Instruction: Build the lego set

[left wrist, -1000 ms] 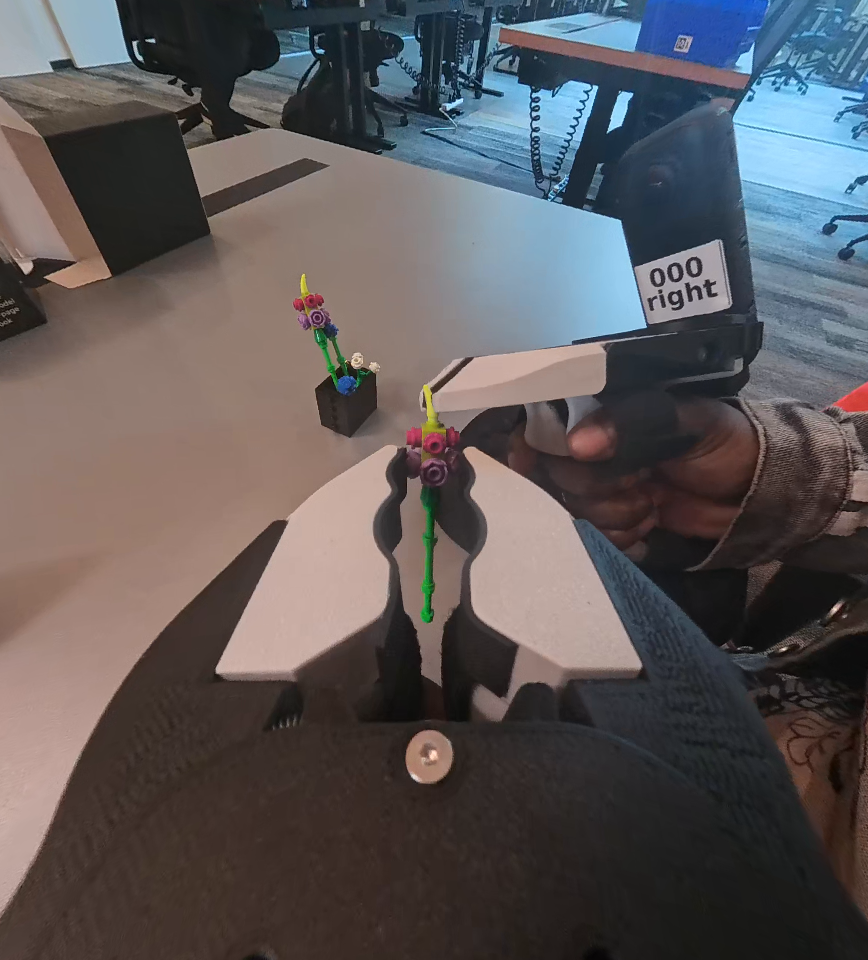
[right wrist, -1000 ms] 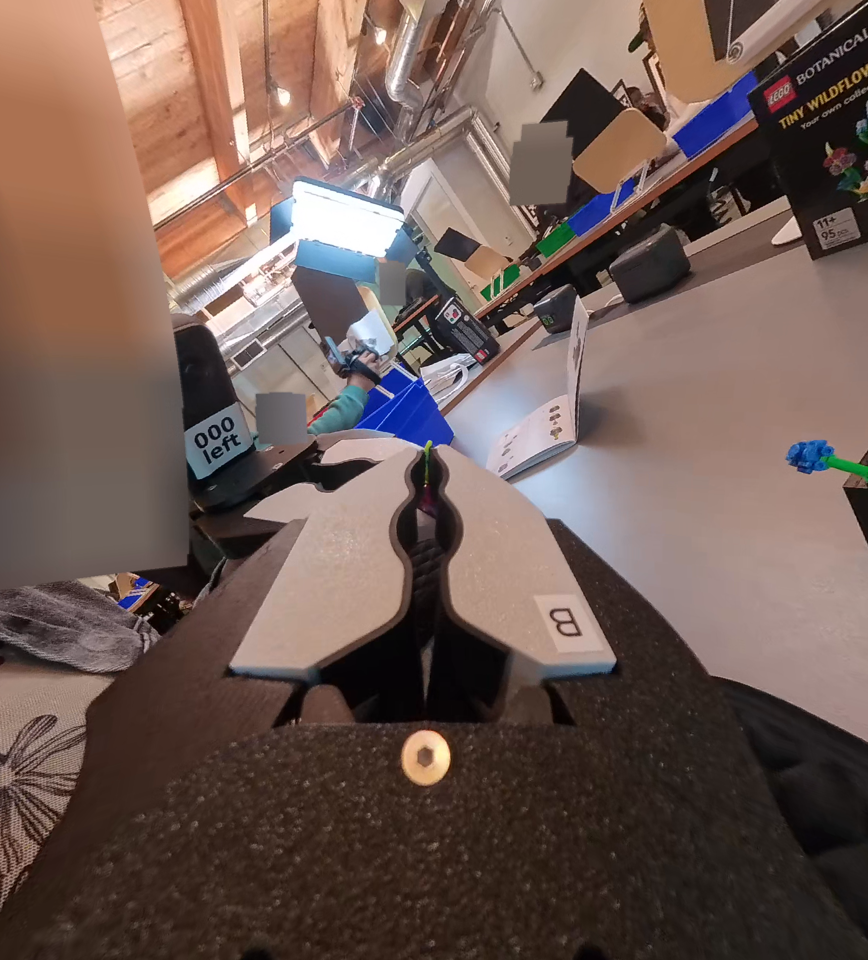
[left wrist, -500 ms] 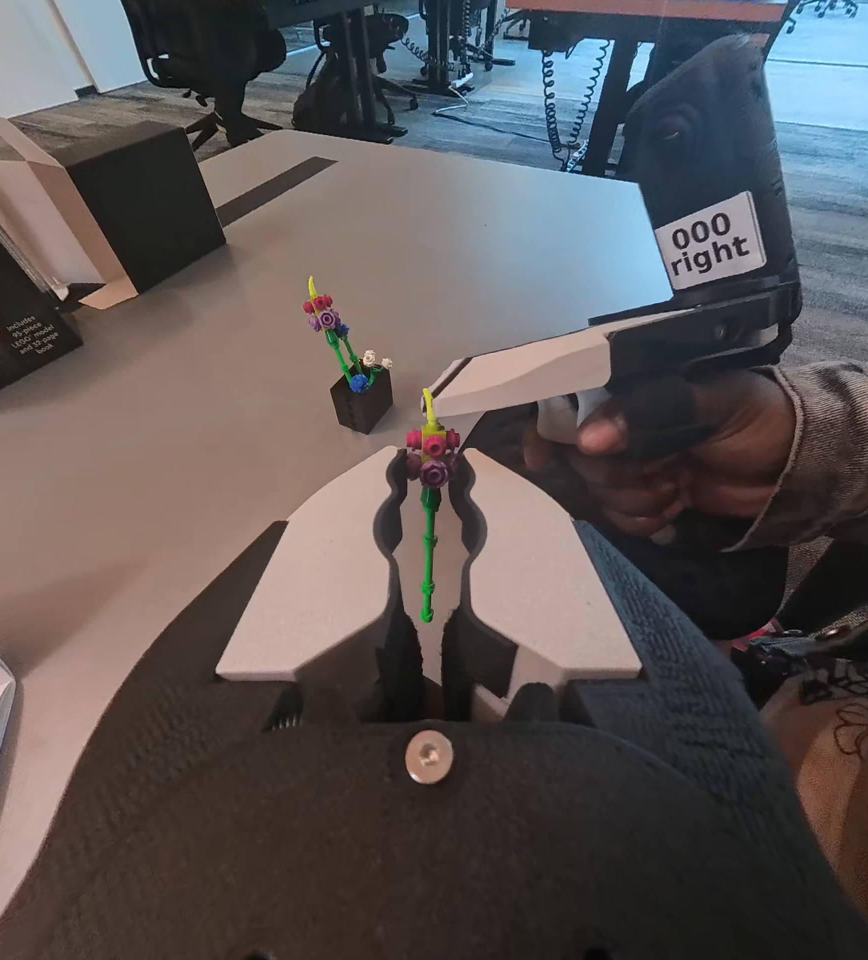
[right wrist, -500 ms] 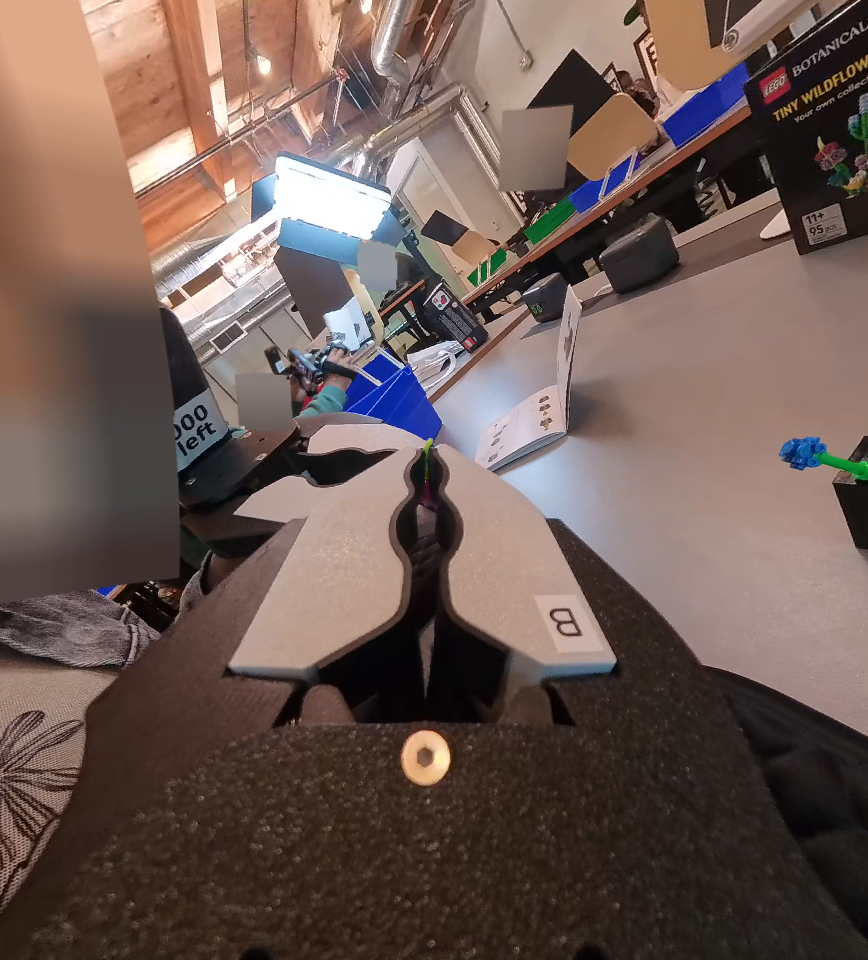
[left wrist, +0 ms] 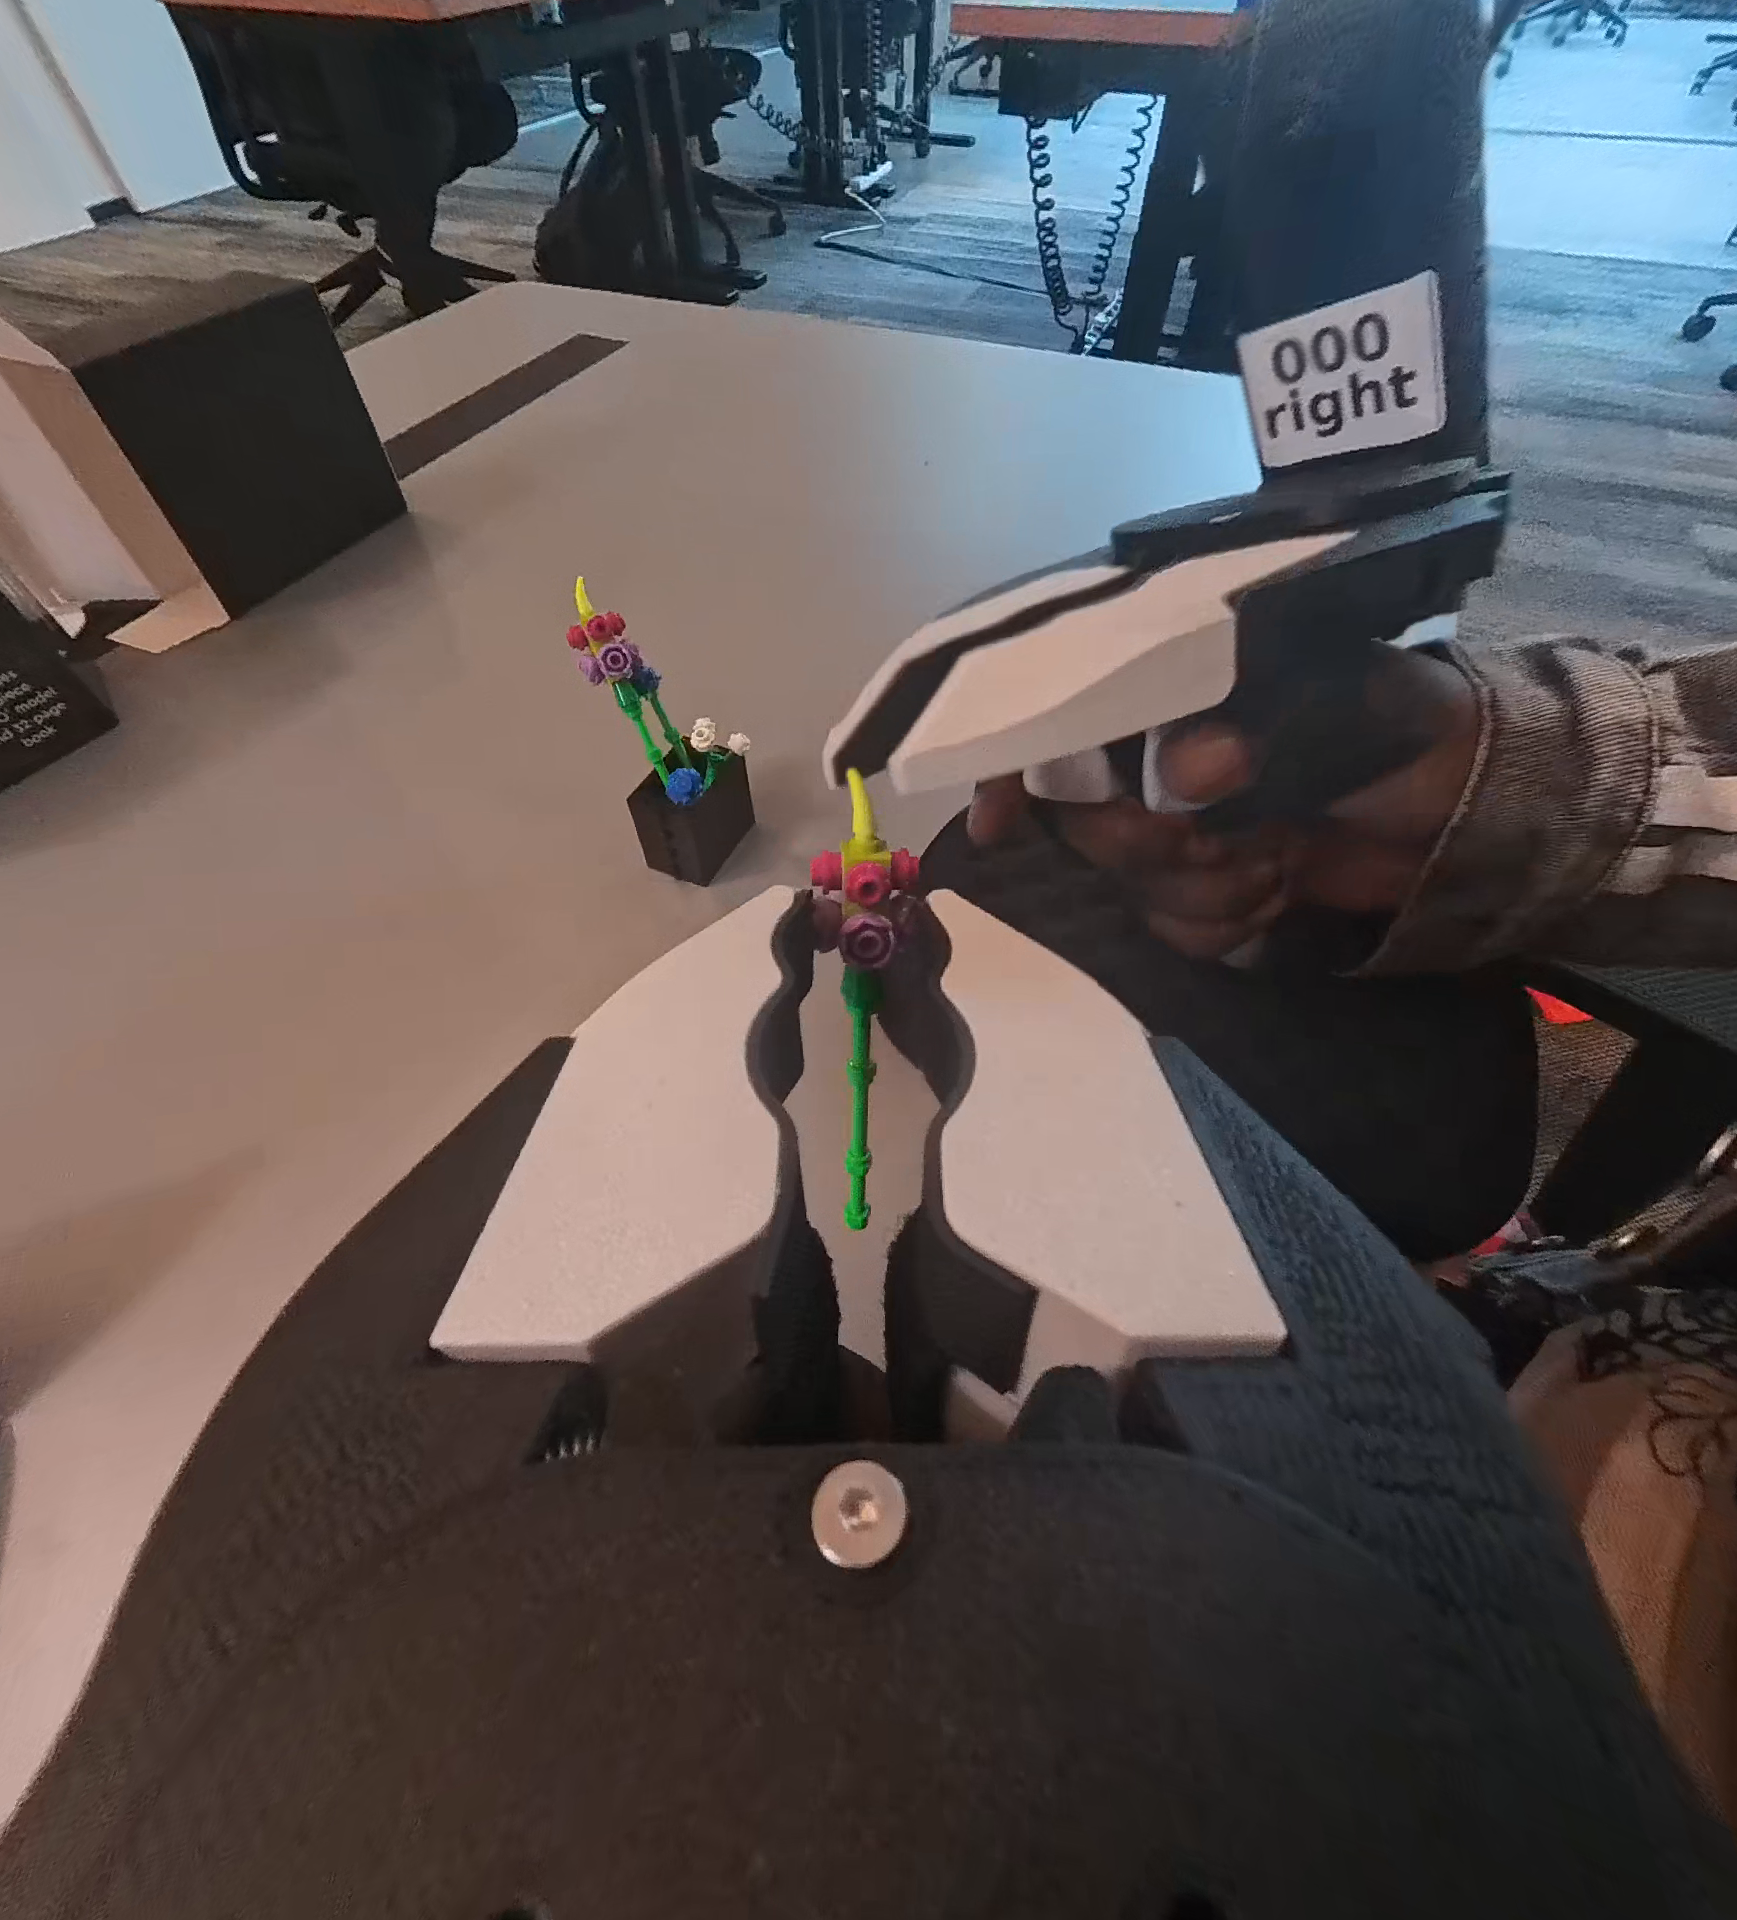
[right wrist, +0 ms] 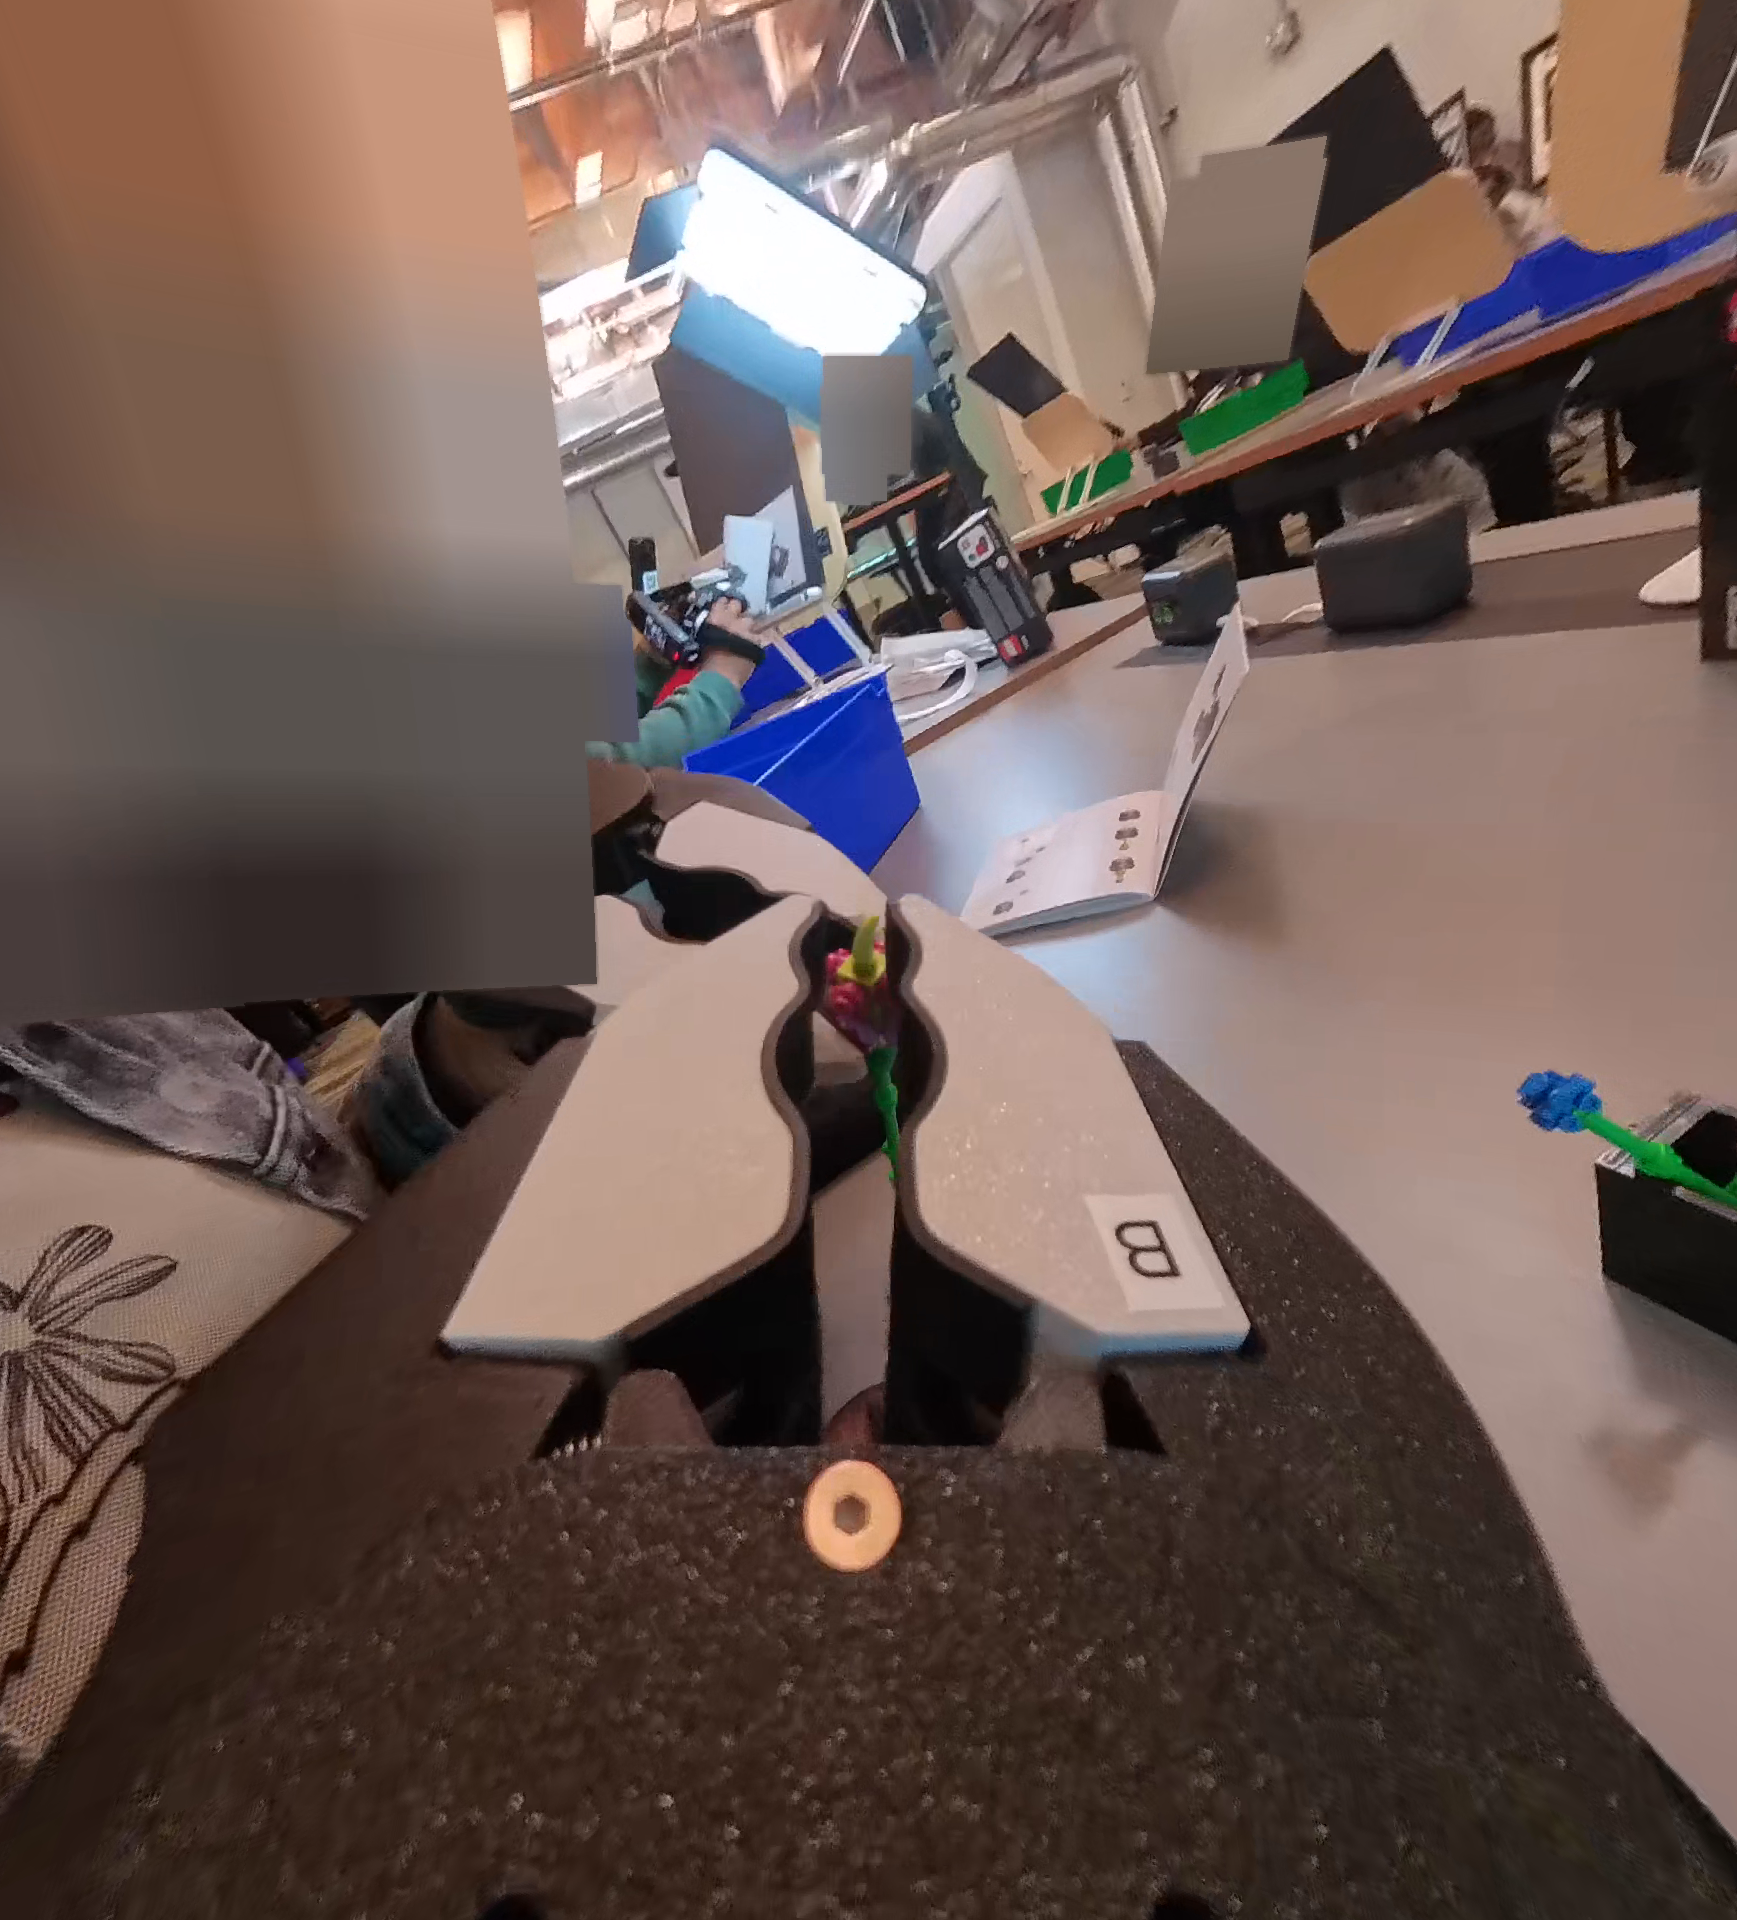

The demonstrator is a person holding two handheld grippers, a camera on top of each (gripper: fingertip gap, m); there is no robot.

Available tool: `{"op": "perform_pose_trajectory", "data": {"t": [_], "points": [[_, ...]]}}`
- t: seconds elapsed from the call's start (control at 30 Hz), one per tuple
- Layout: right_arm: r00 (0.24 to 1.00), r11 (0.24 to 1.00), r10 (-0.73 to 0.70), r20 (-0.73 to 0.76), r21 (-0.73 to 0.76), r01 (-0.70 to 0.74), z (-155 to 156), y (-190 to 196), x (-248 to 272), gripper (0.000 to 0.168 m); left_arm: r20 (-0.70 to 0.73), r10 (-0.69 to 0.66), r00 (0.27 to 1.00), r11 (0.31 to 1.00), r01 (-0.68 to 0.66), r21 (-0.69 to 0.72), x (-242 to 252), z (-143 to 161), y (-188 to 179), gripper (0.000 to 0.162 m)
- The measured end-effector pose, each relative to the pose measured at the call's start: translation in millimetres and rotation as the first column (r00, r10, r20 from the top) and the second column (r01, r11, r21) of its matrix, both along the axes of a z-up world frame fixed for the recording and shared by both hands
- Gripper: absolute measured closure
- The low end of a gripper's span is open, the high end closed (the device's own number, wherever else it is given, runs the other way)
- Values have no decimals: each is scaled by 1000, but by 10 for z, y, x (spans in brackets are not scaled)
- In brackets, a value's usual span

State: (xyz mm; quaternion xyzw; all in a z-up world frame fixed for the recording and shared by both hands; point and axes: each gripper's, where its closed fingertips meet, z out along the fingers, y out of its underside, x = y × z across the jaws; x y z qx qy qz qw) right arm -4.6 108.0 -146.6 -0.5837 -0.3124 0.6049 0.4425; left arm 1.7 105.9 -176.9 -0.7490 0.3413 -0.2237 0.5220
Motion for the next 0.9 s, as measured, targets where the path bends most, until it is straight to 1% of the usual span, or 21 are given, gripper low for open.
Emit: {"op": "perform_pose_trajectory", "data": {"t": [0.1,0.17,0.3,0.43,0.5,0.63,0.9], "points": [[1000,999,19,-22,-37,-20,-14,10,-1,159,-10,-3,1000,1000,3,2,18,-6,0,144],[999,999,25,-23,-42,-26,-26,5,-6,166,-12,-5,1000,1000,5,2,22,-2,-1,144],[999,999,29,-36,-43,-30,-17,5,3,166,-36,-5,999,1000,6,25,25,12,7,144],[1000,1000,7,-14,-11,-8,-21,-15,6,167,-128,26,991,995,-13,97,1,15,24,145],[1000,1000,5,-14,-6,-5,-15,-24,12,167,-148,32,988,993,-14,121,0,25,27,146],[1000,1000,-18,14,15,18,-46,-26,2,166,-223,48,974,988,-13,154,-24,6,43,145],[998,999,-40,41,36,39,-71,-36,-3,167,-317,69,946,980,-5,196,-47,-10,63,145]]}}
